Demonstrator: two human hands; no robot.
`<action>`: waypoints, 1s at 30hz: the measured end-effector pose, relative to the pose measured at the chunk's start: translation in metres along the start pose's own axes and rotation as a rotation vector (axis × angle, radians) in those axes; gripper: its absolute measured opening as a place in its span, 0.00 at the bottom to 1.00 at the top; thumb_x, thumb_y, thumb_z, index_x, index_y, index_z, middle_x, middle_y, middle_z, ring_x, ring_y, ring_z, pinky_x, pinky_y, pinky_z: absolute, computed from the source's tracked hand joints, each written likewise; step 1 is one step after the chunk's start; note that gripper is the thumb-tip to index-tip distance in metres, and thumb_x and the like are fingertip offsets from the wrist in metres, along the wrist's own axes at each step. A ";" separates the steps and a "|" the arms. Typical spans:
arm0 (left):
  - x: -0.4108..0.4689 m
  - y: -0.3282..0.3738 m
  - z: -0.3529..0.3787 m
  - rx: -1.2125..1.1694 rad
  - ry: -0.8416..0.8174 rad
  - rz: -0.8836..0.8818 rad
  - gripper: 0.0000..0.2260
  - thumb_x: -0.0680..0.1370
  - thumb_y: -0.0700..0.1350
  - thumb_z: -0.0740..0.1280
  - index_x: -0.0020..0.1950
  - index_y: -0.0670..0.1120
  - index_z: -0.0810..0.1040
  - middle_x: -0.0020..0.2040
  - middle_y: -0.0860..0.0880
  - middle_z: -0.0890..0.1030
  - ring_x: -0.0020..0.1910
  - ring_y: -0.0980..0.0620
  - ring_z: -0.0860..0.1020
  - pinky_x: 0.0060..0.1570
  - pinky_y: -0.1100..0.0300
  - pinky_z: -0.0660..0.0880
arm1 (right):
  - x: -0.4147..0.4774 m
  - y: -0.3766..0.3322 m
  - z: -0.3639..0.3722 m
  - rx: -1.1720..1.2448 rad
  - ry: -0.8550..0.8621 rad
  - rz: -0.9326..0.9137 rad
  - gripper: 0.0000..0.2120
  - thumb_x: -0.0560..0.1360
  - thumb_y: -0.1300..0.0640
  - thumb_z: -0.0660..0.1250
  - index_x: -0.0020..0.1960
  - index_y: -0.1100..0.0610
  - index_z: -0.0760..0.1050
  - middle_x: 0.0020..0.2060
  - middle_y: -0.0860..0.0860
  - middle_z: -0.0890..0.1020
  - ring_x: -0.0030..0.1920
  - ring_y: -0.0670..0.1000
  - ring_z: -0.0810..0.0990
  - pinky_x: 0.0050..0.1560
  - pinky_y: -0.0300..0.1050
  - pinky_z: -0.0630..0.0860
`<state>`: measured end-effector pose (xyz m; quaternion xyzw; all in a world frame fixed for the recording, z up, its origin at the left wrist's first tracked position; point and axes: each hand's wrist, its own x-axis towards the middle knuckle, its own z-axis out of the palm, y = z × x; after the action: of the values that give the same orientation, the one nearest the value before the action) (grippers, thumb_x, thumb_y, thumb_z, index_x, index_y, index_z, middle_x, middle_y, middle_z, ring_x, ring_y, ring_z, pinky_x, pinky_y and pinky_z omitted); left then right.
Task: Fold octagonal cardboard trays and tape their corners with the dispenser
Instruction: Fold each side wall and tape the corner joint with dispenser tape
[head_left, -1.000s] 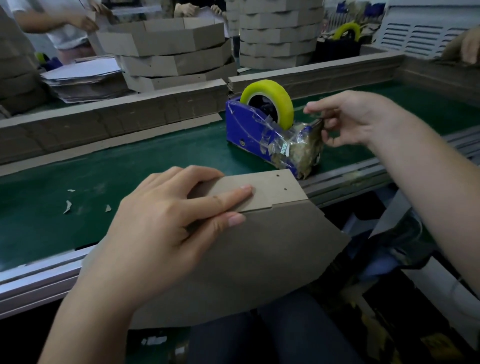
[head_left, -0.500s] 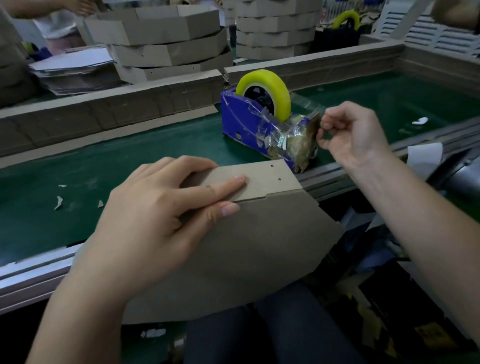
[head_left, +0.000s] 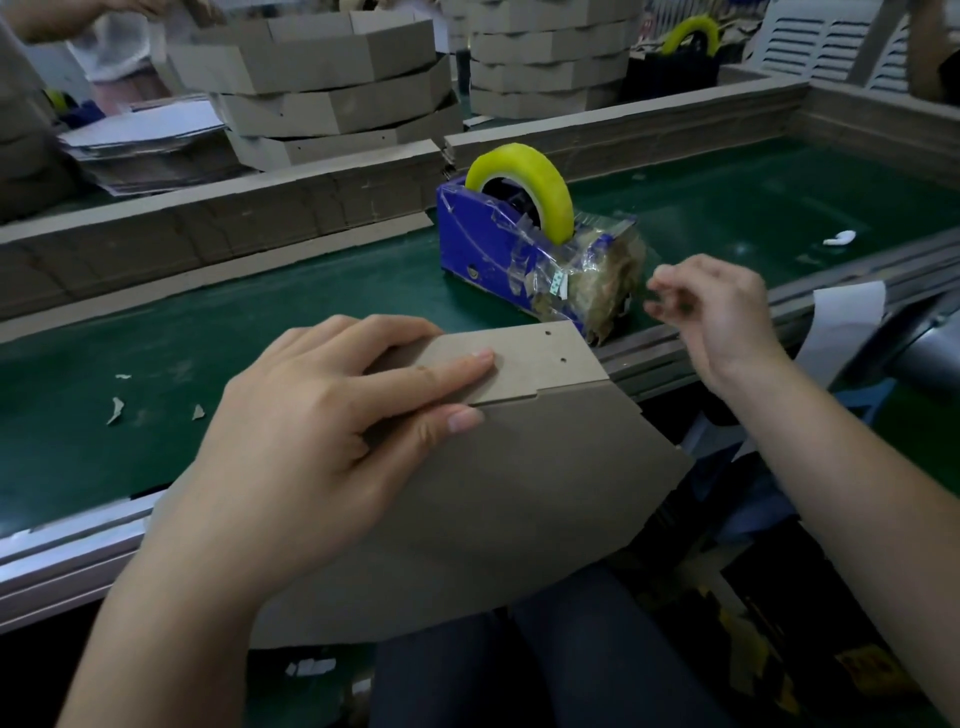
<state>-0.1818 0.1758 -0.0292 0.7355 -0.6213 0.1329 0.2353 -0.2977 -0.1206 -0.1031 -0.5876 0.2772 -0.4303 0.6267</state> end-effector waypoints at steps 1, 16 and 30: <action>0.000 0.000 0.000 -0.005 0.003 -0.004 0.16 0.78 0.56 0.60 0.62 0.56 0.80 0.58 0.51 0.80 0.53 0.46 0.79 0.49 0.47 0.74 | 0.000 0.000 -0.003 -0.181 0.012 -0.031 0.17 0.74 0.61 0.69 0.26 0.52 0.77 0.34 0.51 0.76 0.38 0.49 0.77 0.42 0.43 0.76; 0.002 0.007 0.000 -0.042 0.024 -0.028 0.14 0.77 0.57 0.62 0.50 0.51 0.82 0.56 0.53 0.81 0.54 0.49 0.79 0.51 0.48 0.74 | -0.119 -0.069 0.051 -0.323 -0.030 -0.539 0.02 0.74 0.59 0.72 0.43 0.55 0.83 0.30 0.56 0.79 0.31 0.52 0.74 0.31 0.46 0.69; -0.001 0.007 -0.004 -0.042 -0.015 -0.003 0.13 0.76 0.53 0.62 0.52 0.50 0.82 0.58 0.52 0.80 0.54 0.47 0.79 0.50 0.47 0.74 | -0.184 -0.040 0.098 0.357 -0.013 0.210 0.12 0.60 0.48 0.78 0.33 0.56 0.83 0.17 0.50 0.68 0.16 0.45 0.60 0.18 0.30 0.56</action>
<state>-0.1881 0.1776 -0.0252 0.7323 -0.6247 0.1140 0.2459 -0.3104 0.0895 -0.0777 -0.4378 0.2521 -0.4012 0.7641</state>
